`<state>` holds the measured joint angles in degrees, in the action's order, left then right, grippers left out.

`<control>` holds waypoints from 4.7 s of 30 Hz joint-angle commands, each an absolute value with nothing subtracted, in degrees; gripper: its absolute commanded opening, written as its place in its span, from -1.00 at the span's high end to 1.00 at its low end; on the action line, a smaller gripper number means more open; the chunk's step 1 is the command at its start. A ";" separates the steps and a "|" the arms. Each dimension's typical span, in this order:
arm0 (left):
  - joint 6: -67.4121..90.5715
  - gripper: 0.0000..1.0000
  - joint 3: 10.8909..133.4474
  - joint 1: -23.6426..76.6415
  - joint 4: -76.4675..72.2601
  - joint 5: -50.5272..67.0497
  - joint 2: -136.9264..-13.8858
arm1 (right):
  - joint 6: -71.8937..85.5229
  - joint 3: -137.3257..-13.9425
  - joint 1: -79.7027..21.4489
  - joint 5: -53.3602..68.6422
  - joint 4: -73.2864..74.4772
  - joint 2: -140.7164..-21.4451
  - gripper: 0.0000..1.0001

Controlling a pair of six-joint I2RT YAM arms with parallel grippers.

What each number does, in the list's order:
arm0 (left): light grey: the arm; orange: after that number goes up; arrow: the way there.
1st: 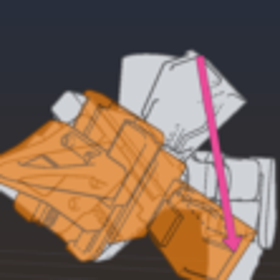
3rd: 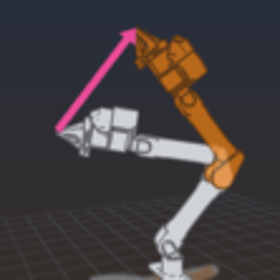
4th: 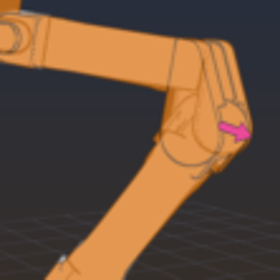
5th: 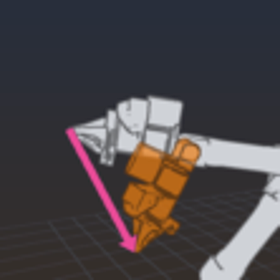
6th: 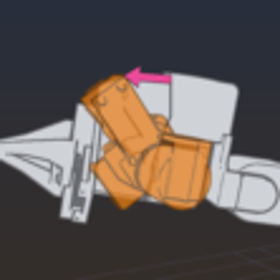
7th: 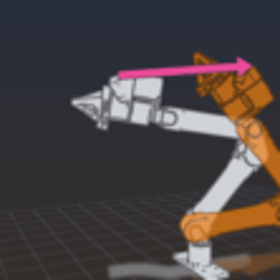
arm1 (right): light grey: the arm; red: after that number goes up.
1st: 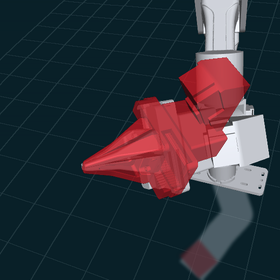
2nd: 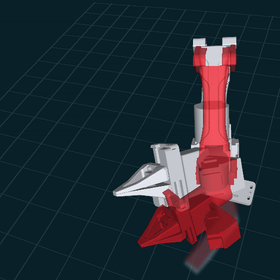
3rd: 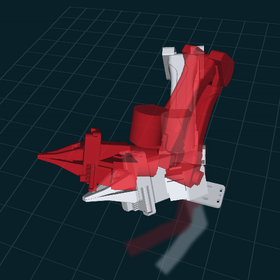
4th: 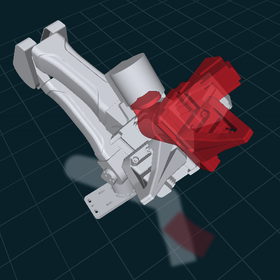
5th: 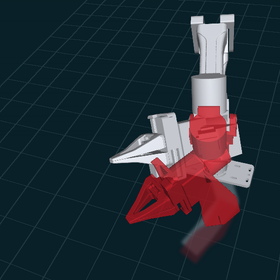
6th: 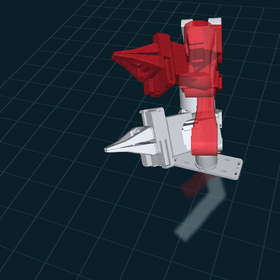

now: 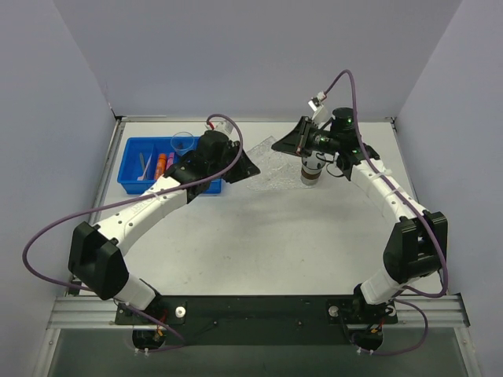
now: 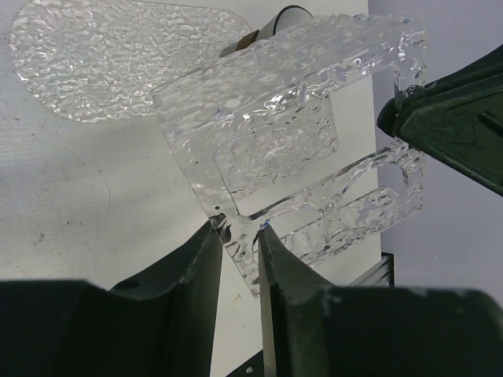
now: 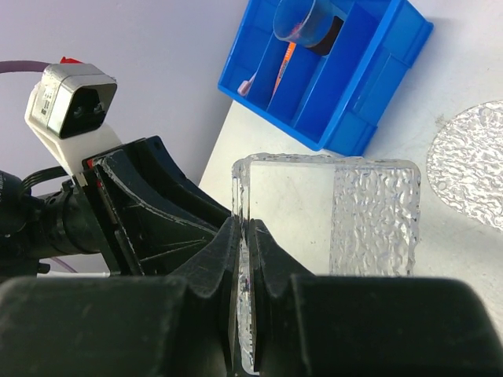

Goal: Prepare toiletry sets of a toothbrush and toothpaste on the tray

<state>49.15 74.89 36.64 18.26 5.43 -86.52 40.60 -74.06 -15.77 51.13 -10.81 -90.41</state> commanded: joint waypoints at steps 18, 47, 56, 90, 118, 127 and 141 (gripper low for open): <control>45.35 1.00 71.01 34.72 0.79 13.18 -94.30 | 22.60 -72.33 -17.05 41.23 4.21 -89.65 0.26; 50.80 1.00 62.32 33.57 -13.35 16.44 -91.76 | 24.16 -78.48 -17.75 34.52 14.24 -92.02 0.18; 57.91 1.00 60.47 33.40 -18.81 10.02 -88.07 | 33.66 -78.13 -19.07 40.60 11.16 -93.52 0.24; 61.79 1.00 58.27 35.33 -25.75 9.40 -87.45 | 32.96 -89.29 -24.26 31.65 20.74 -100.81 0.91; 37.71 -0.54 53.35 27.26 -0.09 4.83 -69.53 | 26.90 -93.25 -24.96 14.86 28.21 -103.97 1.00; 28.06 -0.62 53.08 21.88 11.76 3.08 -62.58 | 25.32 -97.91 -26.28 7.04 28.92 -109.42 1.00; 18.72 -0.72 57.48 21.18 17.05 0.53 -62.93 | 25.05 -100.46 -25.23 4.04 29.18 -114.17 1.00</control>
<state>21.56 54.61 21.56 16.58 1.72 -63.55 25.43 -98.06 -25.89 5.96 28.21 -113.84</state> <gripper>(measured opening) 0.857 0.143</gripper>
